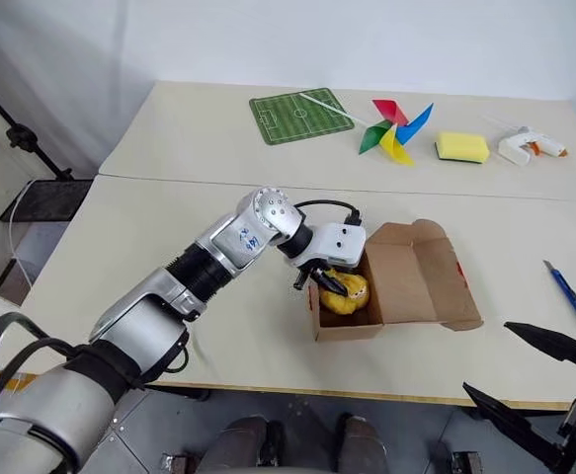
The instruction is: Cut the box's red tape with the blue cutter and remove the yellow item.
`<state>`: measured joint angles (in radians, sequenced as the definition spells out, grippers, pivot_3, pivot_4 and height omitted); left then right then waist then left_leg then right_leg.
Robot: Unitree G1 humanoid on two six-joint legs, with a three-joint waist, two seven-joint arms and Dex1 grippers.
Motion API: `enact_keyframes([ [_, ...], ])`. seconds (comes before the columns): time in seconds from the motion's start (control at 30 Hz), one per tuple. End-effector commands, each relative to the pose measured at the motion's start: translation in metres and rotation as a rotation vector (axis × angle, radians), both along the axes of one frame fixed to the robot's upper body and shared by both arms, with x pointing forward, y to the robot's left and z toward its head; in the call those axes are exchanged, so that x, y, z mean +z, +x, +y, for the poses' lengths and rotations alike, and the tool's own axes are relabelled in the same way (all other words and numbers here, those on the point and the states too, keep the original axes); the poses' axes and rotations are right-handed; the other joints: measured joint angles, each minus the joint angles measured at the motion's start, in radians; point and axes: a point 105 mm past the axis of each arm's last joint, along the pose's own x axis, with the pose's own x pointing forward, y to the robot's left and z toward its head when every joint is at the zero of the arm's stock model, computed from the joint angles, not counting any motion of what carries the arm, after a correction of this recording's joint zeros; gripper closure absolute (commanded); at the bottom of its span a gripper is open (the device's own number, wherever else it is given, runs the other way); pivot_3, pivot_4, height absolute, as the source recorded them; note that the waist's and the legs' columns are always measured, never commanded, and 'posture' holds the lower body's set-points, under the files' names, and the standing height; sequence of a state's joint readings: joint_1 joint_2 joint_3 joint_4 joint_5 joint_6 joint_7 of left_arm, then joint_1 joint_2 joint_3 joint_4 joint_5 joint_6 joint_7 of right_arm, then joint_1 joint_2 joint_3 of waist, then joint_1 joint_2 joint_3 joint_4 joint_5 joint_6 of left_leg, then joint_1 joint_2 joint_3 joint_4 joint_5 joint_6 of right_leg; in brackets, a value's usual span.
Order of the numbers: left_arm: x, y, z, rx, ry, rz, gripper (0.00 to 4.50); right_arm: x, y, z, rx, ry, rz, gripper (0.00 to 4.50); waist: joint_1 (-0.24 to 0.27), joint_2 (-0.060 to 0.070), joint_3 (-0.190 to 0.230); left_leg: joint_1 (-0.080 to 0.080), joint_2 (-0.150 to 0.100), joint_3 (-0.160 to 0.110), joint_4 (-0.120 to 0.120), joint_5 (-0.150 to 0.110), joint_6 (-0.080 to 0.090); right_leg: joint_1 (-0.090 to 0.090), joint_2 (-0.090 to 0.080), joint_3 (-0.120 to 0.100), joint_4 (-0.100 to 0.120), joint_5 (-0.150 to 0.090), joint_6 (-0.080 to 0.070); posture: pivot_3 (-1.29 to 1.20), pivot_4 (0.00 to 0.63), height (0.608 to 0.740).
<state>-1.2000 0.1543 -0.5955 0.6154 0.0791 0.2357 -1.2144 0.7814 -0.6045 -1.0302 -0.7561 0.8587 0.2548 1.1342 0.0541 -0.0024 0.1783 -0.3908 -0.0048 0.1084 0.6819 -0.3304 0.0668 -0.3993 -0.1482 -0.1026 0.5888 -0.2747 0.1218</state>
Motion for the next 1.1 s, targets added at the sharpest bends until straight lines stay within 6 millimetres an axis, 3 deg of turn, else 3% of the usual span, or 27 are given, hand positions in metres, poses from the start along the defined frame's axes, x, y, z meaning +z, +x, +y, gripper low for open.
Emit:
enact_keyframes([
  [0.03, 0.036, 0.007, -0.013, 0.022, -0.229, 0.012, 4.21, 0.009, 0.002, 0.005, 0.022, -0.005, -0.045, 0.00, 0.000, 0.000, 0.000, 0.000, 0.000, 0.000, 0.000, 0.000, 0.000, 0.000, 0.000, 0.000, 0.000, 0.000, 0.000, 0.00, 0.150, 0.740],
  [0.1, 0.050, 0.010, -0.015, 0.036, -0.339, 0.038, 4.46, 0.011, 0.005, 0.006, 0.024, -0.004, -0.055, 0.00, -0.001, 0.000, 0.000, 0.000, 0.000, 0.000, 0.000, 0.000, 0.001, 0.000, 0.000, 0.000, 0.000, 0.000, 0.000, 0.00, 0.150, 0.740],
  [0.17, 0.071, 0.031, -0.007, 0.137, -0.504, -0.050, 4.46, 0.015, 0.011, 0.009, 0.034, 0.021, -0.075, 0.00, -0.001, -0.001, 0.000, 0.000, 0.000, 0.000, 0.000, 0.000, 0.001, 0.000, 0.000, -0.001, 0.000, 0.000, 0.000, 0.00, 0.150, 0.740],
  [0.23, 0.098, 0.044, 0.014, 0.213, -0.695, -0.080, 4.46, 0.024, 0.022, 0.018, 0.061, 0.100, -0.110, 0.00, -0.010, -0.003, 0.002, 0.000, 0.000, 0.000, 0.000, 0.000, 0.001, 0.000, 0.000, -0.001, 0.000, 0.000, 0.000, 0.00, 0.150, 0.740],
  [0.3, 0.122, 0.041, 0.041, 0.226, -0.910, 0.044, 4.46, 0.036, 0.038, 0.030, 0.106, 0.203, -0.159, 0.00, -0.026, -0.003, 0.002, 0.001, 0.001, 0.001, 0.000, 0.000, 0.000, 0.000, 0.000, -0.001, 0.001, 0.001, 0.001, 0.00, 0.150, 0.740],
  [0.4, 0.132, 0.041, 0.089, 0.300, -1.065, 0.078, 4.46, 0.041, 0.058, 0.050, 0.196, 0.293, -0.170, 0.00, -0.045, -0.002, 0.002, 0.002, 0.001, 0.001, 0.000, 0.001, -0.002, 0.000, 0.000, -0.001, 0.004, 0.001, 0.001, 0.00, 0.150, 0.740],
  [0.47, 0.128, 0.041, 0.108, 0.362, -1.081, 0.079, 4.46, 0.039, 0.066, 0.057, 0.237, 0.306, -0.171, 0.00, -0.044, -0.002, 0.001, 0.002, 0.001, -0.001, 0.000, 0.004, -0.005, 0.001, 0.001, -0.003, 0.006, 0.000, 0.000, 0.00, 0.150, 0.740],
  [0.53, 0.113, 0.044, 0.147, 0.515, -1.071, 0.015, 4.46, 0.035, 0.074, 0.068, 0.309, 0.297, -0.187, 0.00, -0.036, -0.002, 0.001, 0.001, 0.001, -0.003, 0.000, 0.005, -0.005, 0.002, 0.002, -0.005, 0.007, 0.000, 0.000, 0.00, 0.150, 0.740],
  [0.63, 0.061, 0.030, 0.237, 0.854, -1.009, -0.102, 4.46, 0.024, 0.093, 0.089, 0.451, 0.304, -0.179, 0.00, -0.056, -0.002, 0.001, 0.003, 0.000, 0.000, 0.001, 0.004, -0.004, 0.003, 0.007, -0.007, 0.006, 0.000, 0.001, 0.00, 0.150, 0.740],
  [0.7, 0.033, 0.020, 0.274, 1.048, -0.923, -0.185, 4.46, 0.015, 0.100, 0.096, 0.511, 0.272, -0.180, 0.00, -0.060, -0.003, 0.002, 0.005, 0.000, 0.000, 0.000, 0.004, -0.004, 0.004, 0.007, -0.006, 0.006, 0.001, 0.001, 0.00, 0.150, 0.740],
  [0.87, 0.005, 0.000, 0.287, 1.118, -0.920, -0.143, 4.46, 0.010, 0.105, 0.100, 0.571, 0.275, -0.171, 0.00, -0.006, -0.005, 0.003, 0.000, -0.002, -0.012, 0.003, 0.004, -0.004, 0.006, -0.001, -0.009, 0.004, 0.001, 0.001, 0.00, 0.150, 0.740],
  [0.93, 0.003, -0.001, 0.289, 1.115, -0.926, -0.136, 4.46, 0.009, 0.104, 0.101, 0.578, 0.267, -0.173, 0.00, 0.003, -0.005, 0.003, 0.000, -0.003, -0.014, 0.003, 0.000, -0.010, 0.007, -0.002, -0.008, 0.002, 0.003, -0.001, 0.00, 0.150, 0.740],
  [1.1, 0.015, -0.005, 0.271, 1.013, -0.973, -0.017, 3.02, 0.006, 0.106, 0.095, 0.572, 0.224, -0.159, 0.00, -0.014, -0.005, 0.003, 0.000, -0.002, -0.012, 0.002, -0.001, -0.011, 0.006, 0.000, -0.010, 0.002, 0.004, -0.001, 0.00, 0.150, 0.740],
])
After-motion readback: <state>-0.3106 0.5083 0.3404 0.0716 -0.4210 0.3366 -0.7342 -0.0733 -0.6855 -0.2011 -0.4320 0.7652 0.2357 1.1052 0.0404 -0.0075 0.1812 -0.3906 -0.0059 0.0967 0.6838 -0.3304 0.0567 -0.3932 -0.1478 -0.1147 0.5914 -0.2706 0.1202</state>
